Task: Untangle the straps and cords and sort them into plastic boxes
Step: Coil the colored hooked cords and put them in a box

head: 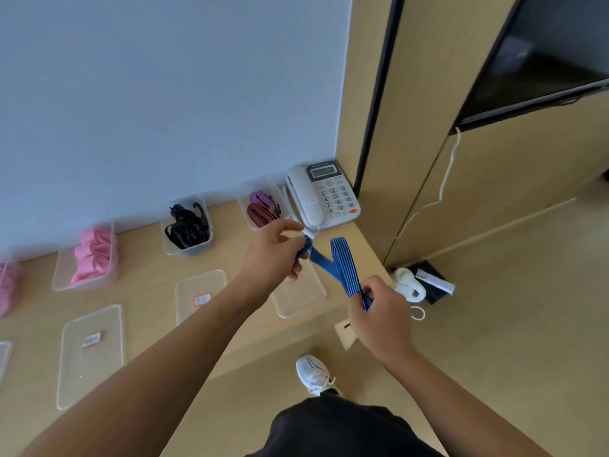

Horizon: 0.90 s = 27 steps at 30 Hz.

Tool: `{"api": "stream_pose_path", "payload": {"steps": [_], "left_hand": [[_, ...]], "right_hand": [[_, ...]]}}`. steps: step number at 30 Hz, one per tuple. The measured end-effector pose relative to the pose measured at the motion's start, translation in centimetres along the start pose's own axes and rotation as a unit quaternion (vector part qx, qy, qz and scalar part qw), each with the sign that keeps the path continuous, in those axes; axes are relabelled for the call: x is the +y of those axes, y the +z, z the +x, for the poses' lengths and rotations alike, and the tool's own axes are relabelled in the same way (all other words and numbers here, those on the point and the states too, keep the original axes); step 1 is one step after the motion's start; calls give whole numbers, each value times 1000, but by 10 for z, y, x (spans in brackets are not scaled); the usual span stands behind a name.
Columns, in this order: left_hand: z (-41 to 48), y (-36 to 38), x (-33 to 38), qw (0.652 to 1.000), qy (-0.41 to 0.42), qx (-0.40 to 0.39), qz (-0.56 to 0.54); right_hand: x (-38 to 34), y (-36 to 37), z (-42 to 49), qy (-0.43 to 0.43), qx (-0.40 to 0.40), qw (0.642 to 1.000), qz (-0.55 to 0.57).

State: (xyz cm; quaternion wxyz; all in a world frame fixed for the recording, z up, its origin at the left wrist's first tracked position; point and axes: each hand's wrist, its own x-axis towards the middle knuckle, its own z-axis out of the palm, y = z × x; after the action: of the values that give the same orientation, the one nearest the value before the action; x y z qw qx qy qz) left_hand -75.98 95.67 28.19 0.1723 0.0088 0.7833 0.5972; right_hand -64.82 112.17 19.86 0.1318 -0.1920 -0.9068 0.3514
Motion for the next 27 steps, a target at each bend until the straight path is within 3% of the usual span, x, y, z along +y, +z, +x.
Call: {"api": "stream_pose_path", "payload": {"steps": [3,6,10,14,22,27], "left_hand": [[-14,16,21,992,-3,-84,-90],[-28,34,40,959,-40,-176,-217],[-43,51,59,933,-57,-213,-284],[-48,67,74,937,-61,-181,-293],[-51,94,89,938,-58,-94,-329],[-51,106,93,948,-35,-38,-315]], "right_hand": [[11,-25,-28,-6,1,1000,2],[16,-49,-39,-21,26,999,-25],[-10,-86,-30,-47,96,982,154],[-30,-104,-14,-134,100,954,247],[-18,-125,18,-216,45,945,242],[-17,-134,43,-191,-5,951,242]]}}
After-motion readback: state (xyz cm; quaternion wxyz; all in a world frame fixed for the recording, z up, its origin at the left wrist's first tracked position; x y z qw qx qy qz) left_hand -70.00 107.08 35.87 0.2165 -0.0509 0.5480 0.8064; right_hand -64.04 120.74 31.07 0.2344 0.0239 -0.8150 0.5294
